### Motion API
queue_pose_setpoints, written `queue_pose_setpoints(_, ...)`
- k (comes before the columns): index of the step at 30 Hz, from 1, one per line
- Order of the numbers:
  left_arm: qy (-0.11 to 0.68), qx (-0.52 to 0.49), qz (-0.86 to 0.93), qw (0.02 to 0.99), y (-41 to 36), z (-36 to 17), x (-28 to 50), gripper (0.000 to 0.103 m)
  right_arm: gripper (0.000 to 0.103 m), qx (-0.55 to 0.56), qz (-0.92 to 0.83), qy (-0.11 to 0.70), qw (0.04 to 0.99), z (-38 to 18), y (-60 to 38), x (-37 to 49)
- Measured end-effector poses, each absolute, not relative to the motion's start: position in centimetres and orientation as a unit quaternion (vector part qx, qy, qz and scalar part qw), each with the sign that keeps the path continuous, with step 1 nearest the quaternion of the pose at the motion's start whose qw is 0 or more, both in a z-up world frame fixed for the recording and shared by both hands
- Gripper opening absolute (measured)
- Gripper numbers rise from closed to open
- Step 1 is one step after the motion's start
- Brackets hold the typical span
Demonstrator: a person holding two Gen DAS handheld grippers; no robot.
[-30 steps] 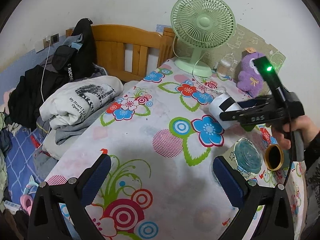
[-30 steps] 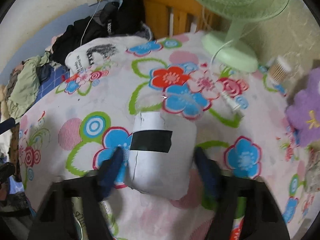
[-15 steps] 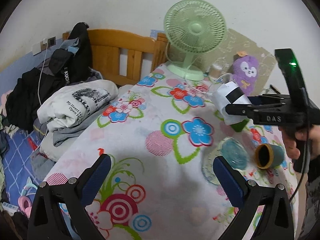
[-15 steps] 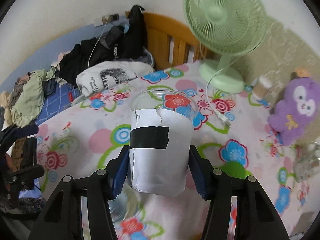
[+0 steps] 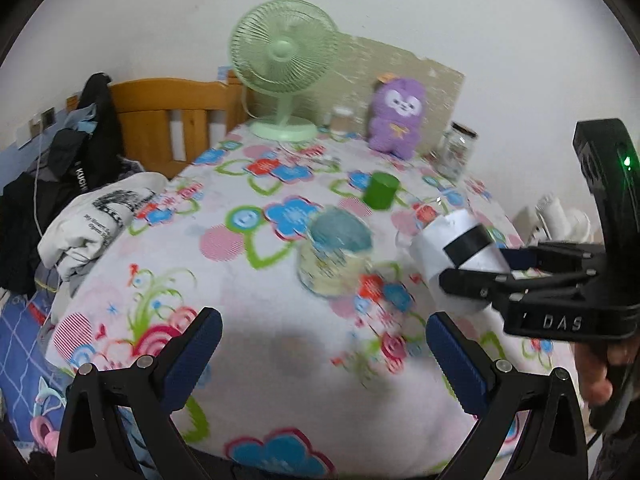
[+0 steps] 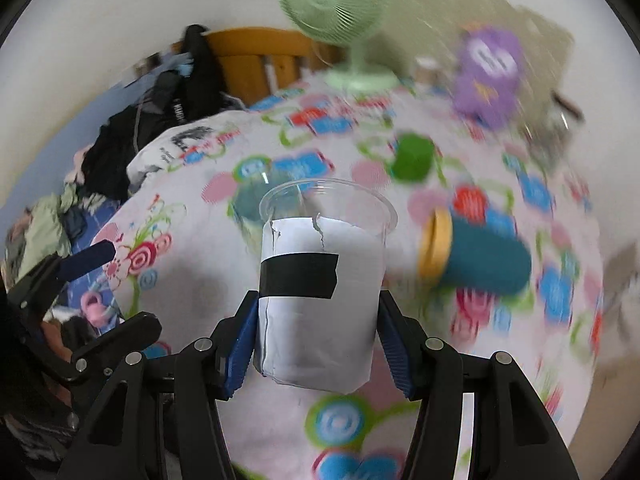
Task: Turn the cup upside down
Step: 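Carry the upright cup with the right gripper toward the left gripper, then close the left gripper on the white cup while the right gripper opens and withdraws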
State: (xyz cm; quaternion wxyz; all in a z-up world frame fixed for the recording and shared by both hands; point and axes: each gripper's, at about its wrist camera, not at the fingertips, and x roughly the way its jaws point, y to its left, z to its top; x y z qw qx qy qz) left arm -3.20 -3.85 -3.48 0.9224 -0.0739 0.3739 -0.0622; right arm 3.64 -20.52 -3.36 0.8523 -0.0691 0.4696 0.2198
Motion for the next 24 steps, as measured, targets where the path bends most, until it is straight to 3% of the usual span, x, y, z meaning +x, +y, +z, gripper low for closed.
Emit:
queue_pose_setpoints(13, 0.415, -0.031, -0.089, 0.905, -7.4, -7.2, -6.5, 0.103, 0.061, 0.002, 0.172, 0.510, 0.843, -8.4, -21.7, -0.2)
queue_pose_setpoints(18, 0.412, -0.036, -0.089, 0.906, -7.6, -7.1, -6.9, 0.103, 0.069, 0.000, 0.179, 0.514, 0.839, -7.5, -21.4, -0.4)
queue_pose_setpoints(24, 0.409, -0.042, -0.092, 0.907, -8.5, -6.6, -6.8, 0.103, 0.082, 0.000, 0.189, 0.463, 0.866, -3.8, -24.1, -2.1)
